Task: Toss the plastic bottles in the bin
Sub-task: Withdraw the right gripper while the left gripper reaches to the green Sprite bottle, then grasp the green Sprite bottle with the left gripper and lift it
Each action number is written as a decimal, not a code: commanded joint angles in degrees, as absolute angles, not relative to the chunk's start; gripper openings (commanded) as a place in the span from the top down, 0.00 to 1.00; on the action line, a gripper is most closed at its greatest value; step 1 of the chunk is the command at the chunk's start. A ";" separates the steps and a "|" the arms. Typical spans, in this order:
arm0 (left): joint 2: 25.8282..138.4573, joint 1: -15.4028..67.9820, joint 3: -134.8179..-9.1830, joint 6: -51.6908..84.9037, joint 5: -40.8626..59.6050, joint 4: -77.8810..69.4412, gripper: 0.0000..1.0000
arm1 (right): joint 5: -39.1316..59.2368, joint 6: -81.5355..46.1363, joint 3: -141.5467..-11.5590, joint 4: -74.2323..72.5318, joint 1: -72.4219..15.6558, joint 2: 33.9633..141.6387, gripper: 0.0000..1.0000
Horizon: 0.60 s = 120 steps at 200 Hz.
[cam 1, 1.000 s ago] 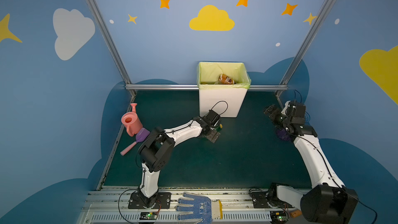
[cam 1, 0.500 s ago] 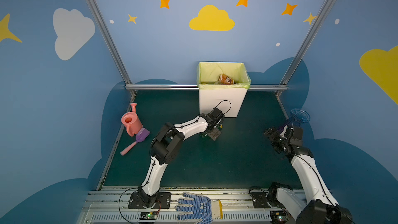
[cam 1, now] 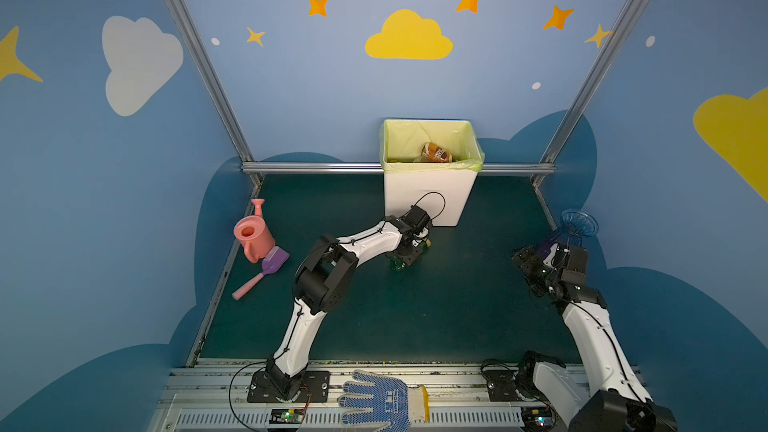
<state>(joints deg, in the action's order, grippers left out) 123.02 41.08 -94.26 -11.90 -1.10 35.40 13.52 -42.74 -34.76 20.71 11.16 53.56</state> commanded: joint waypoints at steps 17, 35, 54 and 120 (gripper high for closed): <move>108.90 41.57 -90.52 -10.42 4.41 33.36 0.56 | 14.71 -43.47 -34.33 19.33 11.60 54.35 0.05; 100.28 41.66 -89.31 -10.11 4.31 30.65 0.56 | 15.02 -43.76 -34.37 18.64 11.60 54.99 0.05; 90.48 41.46 -89.00 -10.97 1.48 26.21 0.55 | 15.63 -44.09 -34.58 17.90 11.68 55.75 0.05; 74.98 30.60 -96.01 -10.75 1.91 -1.13 0.44 | 17.57 -44.76 -35.76 17.15 11.71 56.35 0.05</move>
